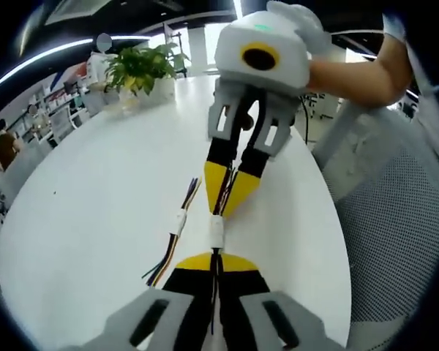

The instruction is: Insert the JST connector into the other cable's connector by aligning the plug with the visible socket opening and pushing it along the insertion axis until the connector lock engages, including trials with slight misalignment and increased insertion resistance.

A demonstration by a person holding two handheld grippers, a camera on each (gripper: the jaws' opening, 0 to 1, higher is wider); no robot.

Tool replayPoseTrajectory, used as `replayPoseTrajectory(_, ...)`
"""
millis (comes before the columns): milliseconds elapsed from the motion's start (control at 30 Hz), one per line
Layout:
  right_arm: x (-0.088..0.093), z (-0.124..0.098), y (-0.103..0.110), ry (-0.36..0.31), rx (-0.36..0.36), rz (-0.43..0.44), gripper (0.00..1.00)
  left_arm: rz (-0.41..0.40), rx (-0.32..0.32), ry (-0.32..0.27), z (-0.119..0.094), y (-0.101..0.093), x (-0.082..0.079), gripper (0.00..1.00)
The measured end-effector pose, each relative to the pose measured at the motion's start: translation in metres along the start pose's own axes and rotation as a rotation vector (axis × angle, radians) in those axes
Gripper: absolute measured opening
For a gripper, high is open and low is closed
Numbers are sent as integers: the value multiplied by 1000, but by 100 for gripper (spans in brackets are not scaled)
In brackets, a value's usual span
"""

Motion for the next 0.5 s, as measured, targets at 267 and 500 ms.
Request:
replayPoseTrajectory(267, 6, 5, -8, 10, 43, -13, 0, 27, -9, 31, 7, 11, 0, 0)
replayPoseTrajectory(500, 11, 11, -15, 12, 77, -3, 0, 26, -29, 29, 11, 19, -1, 0)
Point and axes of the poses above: the point that each gripper's makers call its tool centre point, and the gripper's own axes: z roughly forward along the fingers, y roughly to its left, x roughly out of its underside, the point moved 1 cm from there along -z, roughly backward along the fingers, and after that the axes turned 8 degrees about x, right-handed, at the moved point
